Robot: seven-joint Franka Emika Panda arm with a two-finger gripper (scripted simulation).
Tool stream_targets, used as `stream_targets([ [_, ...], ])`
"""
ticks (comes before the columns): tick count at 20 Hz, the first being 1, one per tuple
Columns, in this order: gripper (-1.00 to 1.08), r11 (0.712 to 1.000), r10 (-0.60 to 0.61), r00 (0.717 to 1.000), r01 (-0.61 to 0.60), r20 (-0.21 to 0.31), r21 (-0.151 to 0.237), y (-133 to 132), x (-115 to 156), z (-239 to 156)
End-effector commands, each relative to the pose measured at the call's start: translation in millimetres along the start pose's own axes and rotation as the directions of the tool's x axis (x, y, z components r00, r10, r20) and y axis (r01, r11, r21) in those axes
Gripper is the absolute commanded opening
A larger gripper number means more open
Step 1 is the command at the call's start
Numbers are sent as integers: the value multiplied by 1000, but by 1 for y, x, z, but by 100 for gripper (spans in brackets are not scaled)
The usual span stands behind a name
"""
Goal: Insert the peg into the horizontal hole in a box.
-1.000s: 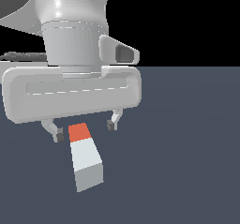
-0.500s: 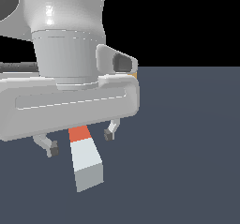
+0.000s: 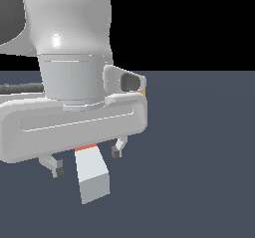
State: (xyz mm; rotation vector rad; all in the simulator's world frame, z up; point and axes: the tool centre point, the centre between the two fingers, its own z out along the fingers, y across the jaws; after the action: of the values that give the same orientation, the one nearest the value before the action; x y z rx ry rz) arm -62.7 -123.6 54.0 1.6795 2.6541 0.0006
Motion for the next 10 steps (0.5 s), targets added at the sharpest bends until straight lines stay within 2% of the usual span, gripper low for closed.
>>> stream_targets([
  [1, 100, 1000, -1, 1000, 1, -1, 1, -1, 0, 13],
  [9, 100, 1000, -2, 1000, 2, 0, 1, 0, 0, 32],
  [10, -100, 1000, -2, 1000, 2, 0, 1, 0, 0, 32],
])
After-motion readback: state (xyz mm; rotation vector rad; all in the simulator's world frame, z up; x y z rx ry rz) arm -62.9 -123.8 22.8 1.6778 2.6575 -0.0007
